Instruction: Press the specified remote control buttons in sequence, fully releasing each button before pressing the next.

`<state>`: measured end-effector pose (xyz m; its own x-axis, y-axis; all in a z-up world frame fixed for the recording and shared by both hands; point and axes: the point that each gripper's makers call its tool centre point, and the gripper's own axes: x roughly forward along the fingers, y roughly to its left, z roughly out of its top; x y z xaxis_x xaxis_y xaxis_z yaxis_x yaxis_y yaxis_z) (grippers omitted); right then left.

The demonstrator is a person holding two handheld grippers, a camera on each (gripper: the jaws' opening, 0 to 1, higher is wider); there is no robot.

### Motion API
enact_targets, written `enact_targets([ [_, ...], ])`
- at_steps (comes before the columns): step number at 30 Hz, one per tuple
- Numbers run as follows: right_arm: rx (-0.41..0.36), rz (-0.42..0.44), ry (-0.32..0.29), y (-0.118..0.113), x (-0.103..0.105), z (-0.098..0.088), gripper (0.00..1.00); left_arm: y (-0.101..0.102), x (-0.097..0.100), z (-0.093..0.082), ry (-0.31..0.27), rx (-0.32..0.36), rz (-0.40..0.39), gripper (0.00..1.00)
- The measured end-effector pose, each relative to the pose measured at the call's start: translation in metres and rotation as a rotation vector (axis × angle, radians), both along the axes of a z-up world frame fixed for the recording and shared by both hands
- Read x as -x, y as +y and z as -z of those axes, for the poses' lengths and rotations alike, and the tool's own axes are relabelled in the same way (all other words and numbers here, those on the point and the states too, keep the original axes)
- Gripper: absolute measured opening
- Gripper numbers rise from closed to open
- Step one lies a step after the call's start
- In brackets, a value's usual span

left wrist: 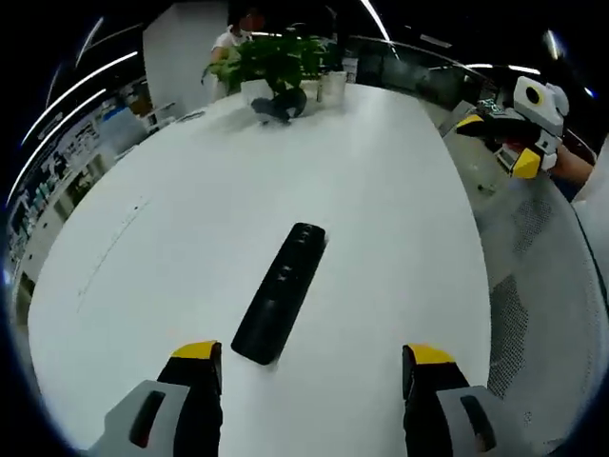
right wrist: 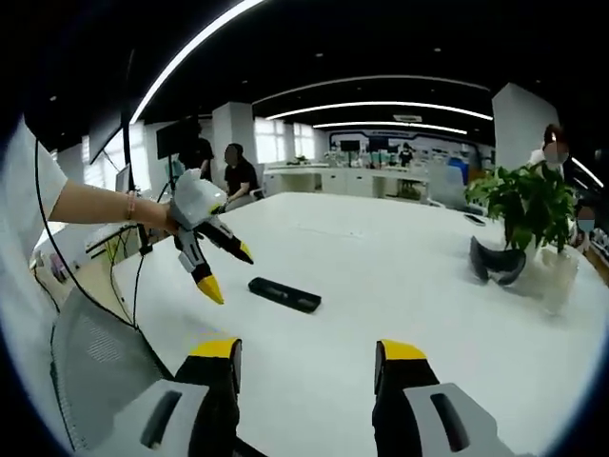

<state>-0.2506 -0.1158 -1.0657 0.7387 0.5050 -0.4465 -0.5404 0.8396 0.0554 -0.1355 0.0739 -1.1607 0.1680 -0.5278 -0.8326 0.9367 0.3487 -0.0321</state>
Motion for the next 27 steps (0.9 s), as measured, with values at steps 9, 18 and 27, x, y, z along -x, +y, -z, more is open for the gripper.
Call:
enact_targets([
  [9,0.027,0.017,0.038,-0.01,-0.003,0.008,0.38,-0.009,-0.019,0.021,0.043,-0.103,0.098,0.71],
  [18,0.074,0.02,0.071,-0.019,0.001,0.015,0.26,-0.017,-0.033,0.035,0.044,-0.16,0.156,0.5],
  [27,0.082,0.014,0.08,-0.021,0.007,0.018,0.24,-0.018,-0.037,0.035,0.018,-0.168,0.181,0.3],
])
